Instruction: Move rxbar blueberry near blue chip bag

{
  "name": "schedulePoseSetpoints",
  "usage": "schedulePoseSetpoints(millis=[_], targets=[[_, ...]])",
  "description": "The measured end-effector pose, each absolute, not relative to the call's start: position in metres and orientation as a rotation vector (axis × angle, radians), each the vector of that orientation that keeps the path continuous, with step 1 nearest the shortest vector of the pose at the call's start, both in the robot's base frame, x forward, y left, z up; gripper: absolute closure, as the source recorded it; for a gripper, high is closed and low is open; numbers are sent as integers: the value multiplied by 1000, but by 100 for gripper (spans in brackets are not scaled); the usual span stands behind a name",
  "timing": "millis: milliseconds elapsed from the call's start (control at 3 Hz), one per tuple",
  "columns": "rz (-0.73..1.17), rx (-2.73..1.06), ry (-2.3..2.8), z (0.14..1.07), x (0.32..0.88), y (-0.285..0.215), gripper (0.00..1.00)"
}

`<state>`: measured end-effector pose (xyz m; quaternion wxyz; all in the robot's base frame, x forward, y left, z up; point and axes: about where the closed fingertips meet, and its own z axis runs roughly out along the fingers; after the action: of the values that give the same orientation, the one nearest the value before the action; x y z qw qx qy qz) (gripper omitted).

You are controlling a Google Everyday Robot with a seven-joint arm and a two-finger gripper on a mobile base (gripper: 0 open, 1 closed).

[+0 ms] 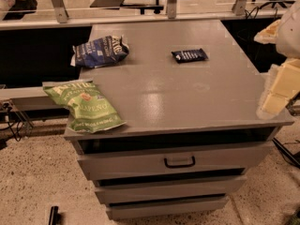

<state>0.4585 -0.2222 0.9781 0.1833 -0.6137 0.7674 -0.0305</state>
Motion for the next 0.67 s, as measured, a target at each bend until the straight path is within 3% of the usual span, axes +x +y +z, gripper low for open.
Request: schedulePoseSetpoints(millis=[667], targets=[[-41,-1725,1982,987,531,-230,0]])
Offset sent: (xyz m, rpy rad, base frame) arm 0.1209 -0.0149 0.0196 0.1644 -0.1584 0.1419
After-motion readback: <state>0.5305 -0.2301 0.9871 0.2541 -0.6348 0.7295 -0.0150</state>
